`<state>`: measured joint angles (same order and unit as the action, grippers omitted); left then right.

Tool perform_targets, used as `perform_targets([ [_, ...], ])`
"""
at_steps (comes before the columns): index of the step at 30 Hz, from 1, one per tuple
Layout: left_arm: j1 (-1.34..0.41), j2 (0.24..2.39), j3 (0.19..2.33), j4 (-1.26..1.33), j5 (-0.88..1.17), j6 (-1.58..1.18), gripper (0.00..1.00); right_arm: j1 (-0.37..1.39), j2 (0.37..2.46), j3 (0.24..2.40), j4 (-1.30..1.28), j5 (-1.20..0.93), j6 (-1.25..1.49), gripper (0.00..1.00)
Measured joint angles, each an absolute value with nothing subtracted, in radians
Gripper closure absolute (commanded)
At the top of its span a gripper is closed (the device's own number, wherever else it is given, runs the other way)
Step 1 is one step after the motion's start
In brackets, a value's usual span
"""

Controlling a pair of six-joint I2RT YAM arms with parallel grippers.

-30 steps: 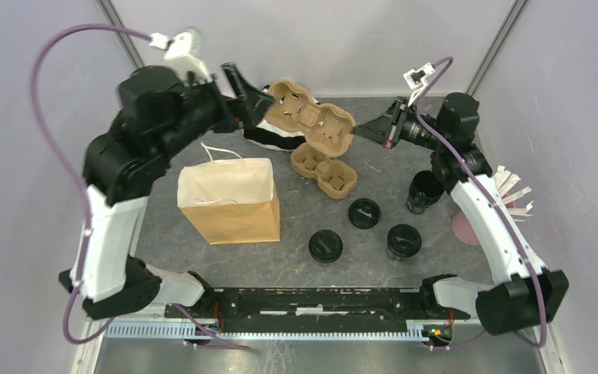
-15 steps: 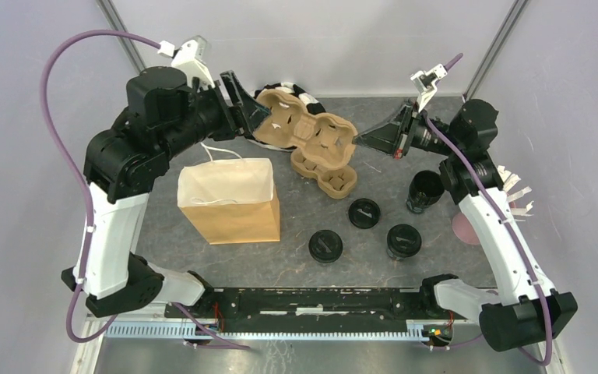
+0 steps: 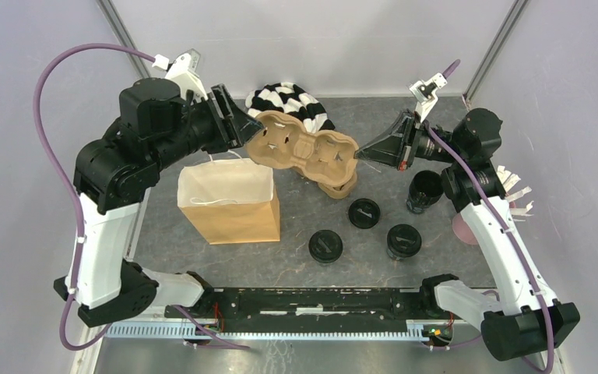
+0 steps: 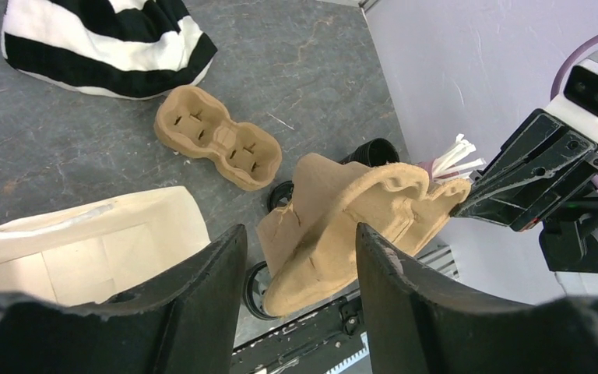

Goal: Pack the takeout coffee

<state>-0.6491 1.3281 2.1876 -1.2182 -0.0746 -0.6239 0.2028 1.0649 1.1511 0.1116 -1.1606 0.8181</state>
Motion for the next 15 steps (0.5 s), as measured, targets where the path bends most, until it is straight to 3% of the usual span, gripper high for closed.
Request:
perform_targets([
  [2, -0.649, 1.313, 2.174, -1.22, -0.079, -0.624, 0.43, 0.203, 1.065, 1.151, 0.112, -1.17, 0.818, 1.0],
  [5, -0.647, 1.304, 2.157, -1.221, -0.077, -0.625, 0.58, 0.203, 1.065, 1.148, 0.112, -1.179, 0.819, 1.0],
  [8, -0.647, 1.303, 2.134, -1.221, -0.076, -0.632, 0.64, 0.203, 1.065, 1.143, 0.113, -1.184, 0.822, 1.0],
  [15, -0.647, 1.301, 2.087, -1.216, -0.056, -0.636, 0.91, 0.203, 1.074, 1.133, 0.114, -1.188, 0.827, 0.98],
])
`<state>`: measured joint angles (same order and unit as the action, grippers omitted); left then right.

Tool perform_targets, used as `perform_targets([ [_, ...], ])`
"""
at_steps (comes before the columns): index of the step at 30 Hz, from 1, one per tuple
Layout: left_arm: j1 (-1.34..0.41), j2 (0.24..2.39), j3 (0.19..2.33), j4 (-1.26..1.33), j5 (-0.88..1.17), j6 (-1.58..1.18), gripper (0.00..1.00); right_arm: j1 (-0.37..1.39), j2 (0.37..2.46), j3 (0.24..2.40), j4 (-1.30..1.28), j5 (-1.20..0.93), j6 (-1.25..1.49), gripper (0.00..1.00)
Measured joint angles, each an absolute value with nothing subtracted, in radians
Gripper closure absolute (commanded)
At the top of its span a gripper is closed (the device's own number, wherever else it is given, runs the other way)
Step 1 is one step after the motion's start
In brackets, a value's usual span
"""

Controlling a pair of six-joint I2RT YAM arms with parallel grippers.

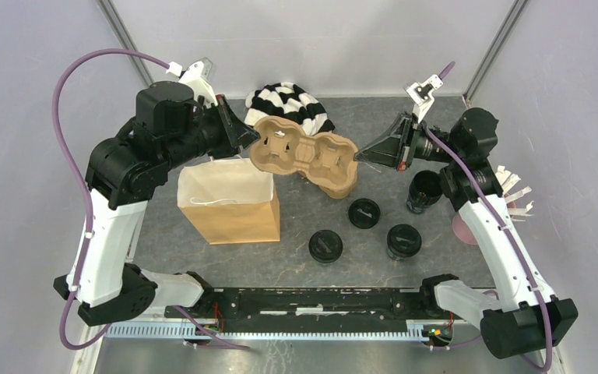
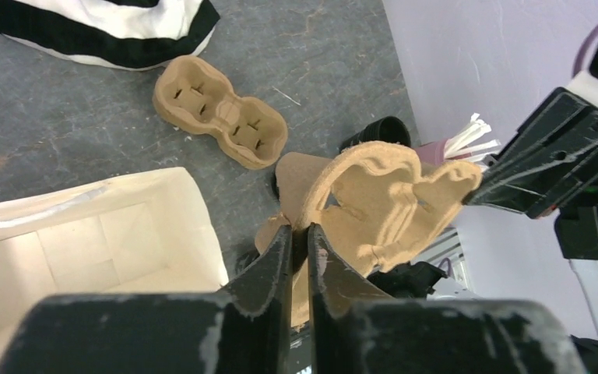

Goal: Pack the takeout coffee

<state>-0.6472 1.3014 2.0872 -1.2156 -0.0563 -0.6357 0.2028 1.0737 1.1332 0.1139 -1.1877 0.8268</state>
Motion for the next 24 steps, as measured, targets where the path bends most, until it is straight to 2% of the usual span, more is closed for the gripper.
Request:
perform_targets([
  [1, -0.647, 1.301, 2.087, -1.214, -0.052, -0.636, 0.93, 0.203, 1.077, 1.133, 0.113, -1.186, 0.827, 0.96],
  [4, -0.647, 1.297, 2.087, -1.202, -0.046, -0.637, 0.98, 0.202, 1.088, 1.132, 0.083, -1.169, 0.821, 0.79],
  [7, -0.647, 1.287, 2.075, -1.187, -0.043, -0.642, 0.98, 0.202, 1.093, 1.118, 0.064, -1.126, 0.825, 0.64],
  [9, -0.647, 1.272, 2.047, -1.164, -0.043, -0.656, 0.98, 0.202, 1.09, 1.097, 0.058, -1.102, 0.835, 0.58],
  [14, -0.647, 1.235, 1.97, -1.114, -0.046, -0.683, 0.98, 0.202, 1.071, 1.008, 0.083, -1.048, 0.897, 0.51],
  [24, -0.646, 1.234, 1.961, -1.066, -0.046, -0.692, 0.98, 0.203, 1.059, 0.927, 0.136, -0.948, 0.971, 0.33],
])
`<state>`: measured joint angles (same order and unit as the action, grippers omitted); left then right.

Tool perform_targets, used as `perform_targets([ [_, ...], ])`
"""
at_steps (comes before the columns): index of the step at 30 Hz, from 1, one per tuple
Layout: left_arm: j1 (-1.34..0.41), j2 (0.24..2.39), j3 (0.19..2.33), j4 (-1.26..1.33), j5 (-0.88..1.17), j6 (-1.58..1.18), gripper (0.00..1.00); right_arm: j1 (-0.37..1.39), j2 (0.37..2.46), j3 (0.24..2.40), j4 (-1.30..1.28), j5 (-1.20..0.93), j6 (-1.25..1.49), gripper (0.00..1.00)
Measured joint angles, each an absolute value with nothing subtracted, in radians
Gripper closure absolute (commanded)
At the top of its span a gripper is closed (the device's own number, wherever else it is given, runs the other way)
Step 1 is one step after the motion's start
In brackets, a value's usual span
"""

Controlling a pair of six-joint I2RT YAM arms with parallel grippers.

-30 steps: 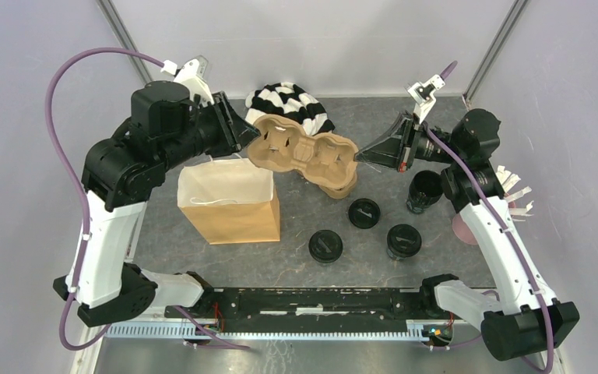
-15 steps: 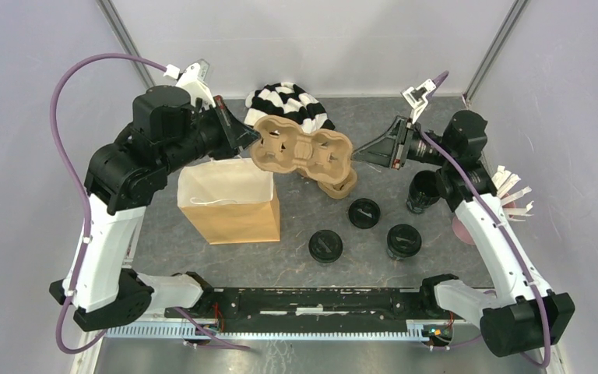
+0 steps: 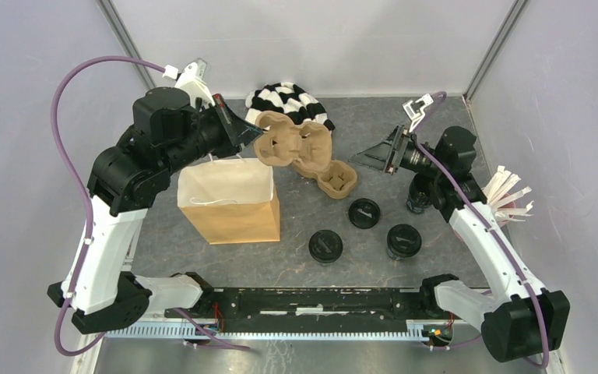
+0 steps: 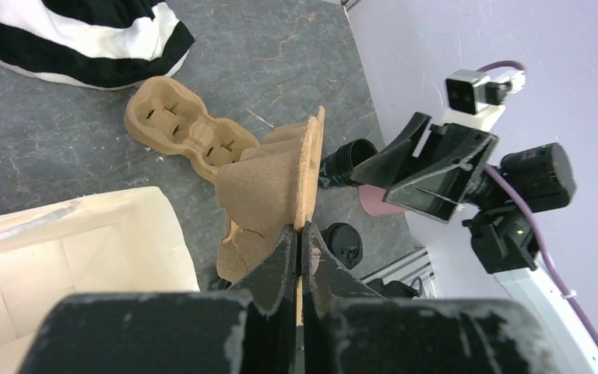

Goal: Pack the takeout coffee

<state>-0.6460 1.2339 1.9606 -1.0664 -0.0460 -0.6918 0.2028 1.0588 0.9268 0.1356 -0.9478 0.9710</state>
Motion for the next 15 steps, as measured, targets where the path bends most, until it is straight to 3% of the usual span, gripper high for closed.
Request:
perform_targets([
  [10, -0.646, 1.221, 1.93, -1.007, -0.028, -0.722, 0.98, 0.27, 1.179, 0.836, 0.406, -0.88, 1.198, 0.33],
  [15, -0.646, 1.213, 1.911, -0.98, -0.019, -0.745, 0.98, 0.277, 1.219, 0.833, 0.593, -0.859, 1.321, 0.45],
])
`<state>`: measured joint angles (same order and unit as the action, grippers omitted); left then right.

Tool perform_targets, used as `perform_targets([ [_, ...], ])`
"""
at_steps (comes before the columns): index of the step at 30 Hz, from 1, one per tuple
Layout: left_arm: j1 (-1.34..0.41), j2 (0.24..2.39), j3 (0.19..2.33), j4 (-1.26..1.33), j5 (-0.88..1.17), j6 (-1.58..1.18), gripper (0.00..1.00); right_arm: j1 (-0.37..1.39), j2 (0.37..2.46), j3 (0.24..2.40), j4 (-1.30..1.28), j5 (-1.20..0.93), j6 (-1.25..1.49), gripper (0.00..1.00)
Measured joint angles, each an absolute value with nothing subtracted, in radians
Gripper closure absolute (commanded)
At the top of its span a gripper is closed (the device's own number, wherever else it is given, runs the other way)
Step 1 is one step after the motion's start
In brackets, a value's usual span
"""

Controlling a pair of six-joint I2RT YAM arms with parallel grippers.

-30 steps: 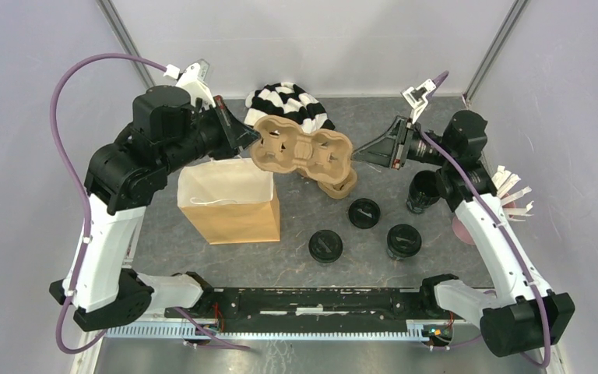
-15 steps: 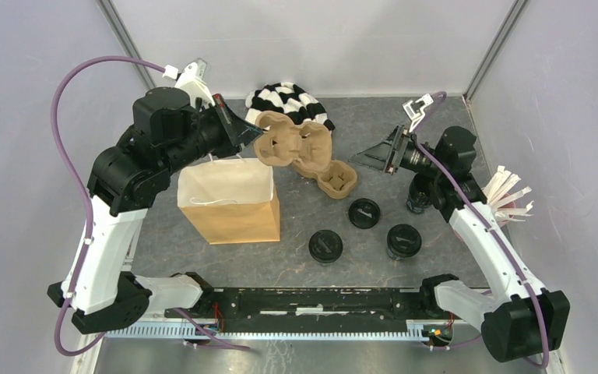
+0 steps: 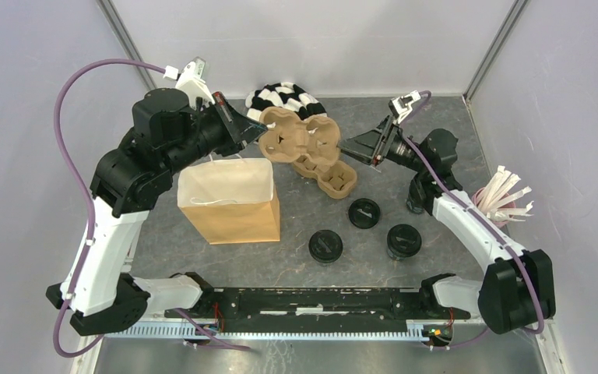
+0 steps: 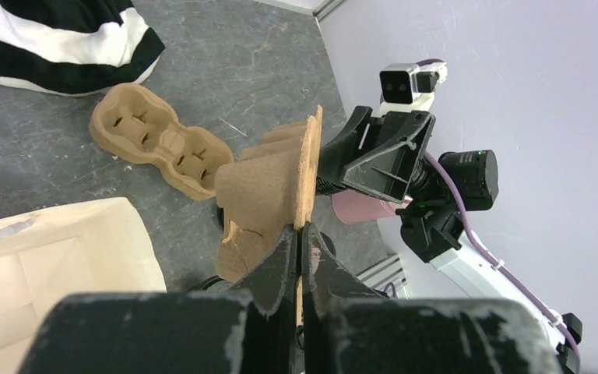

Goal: Pack the takeout coffee

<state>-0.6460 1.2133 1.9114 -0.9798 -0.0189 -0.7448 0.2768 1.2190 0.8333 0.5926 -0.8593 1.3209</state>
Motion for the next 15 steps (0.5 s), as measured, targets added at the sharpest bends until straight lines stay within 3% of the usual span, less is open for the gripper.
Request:
perform_targets([
  [5, -0.646, 1.212, 1.907, -0.965, -0.017, -0.749, 0.98, 0.277, 1.256, 0.831, 0.763, -0.851, 1.437, 0.68],
  [8, -0.646, 1.206, 1.901, -0.956, -0.017, -0.76, 0.98, 0.277, 1.26, 0.82, 0.819, -0.851, 1.479, 0.75],
  [15, -0.646, 1.181, 1.882, -0.945, -0.02, -0.767, 0.98, 0.276, 1.259, 0.757, 0.947, -0.837, 1.577, 0.72],
])
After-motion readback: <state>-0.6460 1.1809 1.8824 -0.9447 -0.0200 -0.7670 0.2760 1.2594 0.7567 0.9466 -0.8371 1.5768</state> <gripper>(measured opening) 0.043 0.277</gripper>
